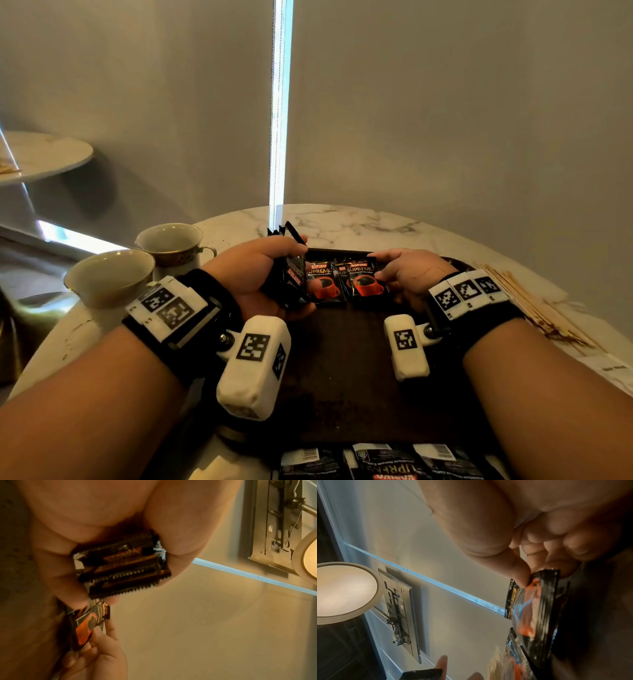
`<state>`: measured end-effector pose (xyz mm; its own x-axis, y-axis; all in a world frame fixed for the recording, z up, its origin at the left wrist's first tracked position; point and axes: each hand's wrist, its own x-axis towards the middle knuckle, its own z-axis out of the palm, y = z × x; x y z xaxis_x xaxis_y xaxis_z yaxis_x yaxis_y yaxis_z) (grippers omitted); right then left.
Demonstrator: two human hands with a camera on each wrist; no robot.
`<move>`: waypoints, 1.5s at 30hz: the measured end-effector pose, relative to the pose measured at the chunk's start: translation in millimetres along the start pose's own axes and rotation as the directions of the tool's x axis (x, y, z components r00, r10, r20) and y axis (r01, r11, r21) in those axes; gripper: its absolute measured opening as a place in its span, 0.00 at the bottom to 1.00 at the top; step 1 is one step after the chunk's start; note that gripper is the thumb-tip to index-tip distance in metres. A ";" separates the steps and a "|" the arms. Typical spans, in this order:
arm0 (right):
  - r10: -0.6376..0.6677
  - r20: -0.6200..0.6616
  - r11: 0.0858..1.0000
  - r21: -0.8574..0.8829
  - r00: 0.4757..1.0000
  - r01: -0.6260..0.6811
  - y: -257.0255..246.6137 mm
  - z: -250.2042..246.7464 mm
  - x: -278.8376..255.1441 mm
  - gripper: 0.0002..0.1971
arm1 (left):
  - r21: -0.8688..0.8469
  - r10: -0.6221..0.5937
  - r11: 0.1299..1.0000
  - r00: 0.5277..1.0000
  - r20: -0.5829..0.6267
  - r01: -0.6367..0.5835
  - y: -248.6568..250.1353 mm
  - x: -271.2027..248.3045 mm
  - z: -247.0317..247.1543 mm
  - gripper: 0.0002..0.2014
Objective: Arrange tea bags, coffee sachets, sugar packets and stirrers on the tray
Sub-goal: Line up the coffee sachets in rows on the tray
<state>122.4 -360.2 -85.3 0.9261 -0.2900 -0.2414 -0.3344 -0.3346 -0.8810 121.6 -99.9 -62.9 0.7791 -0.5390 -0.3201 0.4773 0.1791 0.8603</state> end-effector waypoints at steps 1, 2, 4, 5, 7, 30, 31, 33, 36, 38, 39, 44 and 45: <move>0.001 0.005 1.000 -0.020 1.000 -0.001 -0.4 -0.3 -0.1 0.19 | 0.005 -0.002 1.000 1.000 0.010 0.002 -0.6 0.6 0.1 0.22; 0.003 0.008 0.999 -0.036 1.000 -0.002 -0.8 -0.3 -0.5 0.19 | 0.013 -0.005 1.000 1.000 0.019 0.004 -1.2 1.6 -0.4 0.22; 0.006 0.010 0.999 -0.054 1.000 -0.005 -1.6 -0.5 -2.2 0.19 | 0.031 -0.010 0.999 0.999 0.035 0.009 -2.5 2.6 -0.1 0.25; 0.007 0.011 0.998 -0.060 1.000 -0.007 -2.2 -0.3 -3.2 0.19 | 0.041 -0.010 0.999 0.999 0.038 0.009 -3.5 2.8 0.2 0.27; 0.009 0.010 0.998 -0.066 1.000 -0.008 -2.0 -0.3 -3.6 0.19 | 0.061 -0.016 0.998 0.999 0.029 0.014 -5.5 3.6 1.0 0.28; 0.015 -0.063 0.996 -0.081 0.998 -0.020 -9.8 6.2 -17.2 0.08 | 0.094 -0.045 0.995 0.999 -0.016 0.046 -13.2 8.1 4.8 0.16; 0.033 -0.050 0.997 -0.073 0.998 -0.036 -11.0 6.7 -18.0 0.08 | 0.090 -0.047 0.995 0.999 -0.018 0.049 -13.3 8.1 4.5 0.15; 0.067 -0.028 0.996 -0.052 0.997 -0.068 -13.4 7.6 -19.9 0.07 | 0.086 -0.047 0.995 0.999 -0.022 0.048 -13.1 7.8 4.3 0.13; 0.076 -0.032 0.996 -0.041 0.997 -0.077 -15.9 8.0 -21.4 0.10 | 0.086 -0.045 0.995 0.999 -0.014 0.046 -13.1 7.9 4.5 0.15; 0.067 -0.040 0.997 -0.034 0.997 -0.069 -16.6 8.4 -23.0 0.11 | 0.083 -0.046 0.995 0.999 -0.013 0.047 -13.2 8.2 5.0 0.17; 0.058 -0.044 0.997 -0.040 0.997 -0.060 -16.7 8.4 -23.8 0.11 | 0.082 -0.046 0.995 0.999 -0.017 0.047 -13.1 8.3 5.1 0.15; -0.042 -0.089 0.973 -0.228 0.995 0.021 -18.7 4.9 -27.3 0.10 | 0.085 -0.047 0.995 0.999 -0.018 0.048 -13.2 8.4 5.0 0.12; -0.044 -0.065 0.962 -0.271 0.997 0.025 -20.1 4.7 -29.8 0.09 | 0.084 -0.049 0.995 0.999 -0.017 0.050 -13.3 8.6 4.9 0.12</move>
<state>102.3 -340.6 -62.3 0.9266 -0.3324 -0.1757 -0.3462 -0.5722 -0.7434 119.9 -110.9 -75.2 0.7615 -0.5333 -0.3684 0.4799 0.0819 0.8735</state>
